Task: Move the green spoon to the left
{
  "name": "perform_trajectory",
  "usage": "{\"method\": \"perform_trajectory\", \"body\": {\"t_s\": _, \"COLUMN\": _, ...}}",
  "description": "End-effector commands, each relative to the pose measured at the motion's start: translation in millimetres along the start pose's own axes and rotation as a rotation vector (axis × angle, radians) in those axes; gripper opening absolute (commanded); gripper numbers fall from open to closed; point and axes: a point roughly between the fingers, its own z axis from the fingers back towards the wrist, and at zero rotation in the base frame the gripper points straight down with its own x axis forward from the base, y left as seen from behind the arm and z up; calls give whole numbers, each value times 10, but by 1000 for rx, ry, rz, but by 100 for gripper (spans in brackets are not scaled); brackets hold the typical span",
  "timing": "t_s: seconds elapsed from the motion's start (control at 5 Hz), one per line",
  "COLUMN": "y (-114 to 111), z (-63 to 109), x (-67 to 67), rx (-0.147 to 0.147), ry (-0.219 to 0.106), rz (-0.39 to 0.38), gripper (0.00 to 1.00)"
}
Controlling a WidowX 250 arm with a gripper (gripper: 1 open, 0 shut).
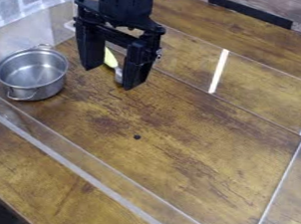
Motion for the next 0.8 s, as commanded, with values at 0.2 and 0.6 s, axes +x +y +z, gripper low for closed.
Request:
{"method": "perform_trajectory", "body": {"t_s": 0.2, "y": 73, "z": -14, "x": 85, "rx": -12, "ry": -8, "rz": 9, "gripper": 100}}
{"method": "perform_trajectory", "body": {"t_s": 0.6, "y": 147, "z": 123, "x": 123, "rx": -15, "ry": -43, "rz": 32, "gripper": 100}}
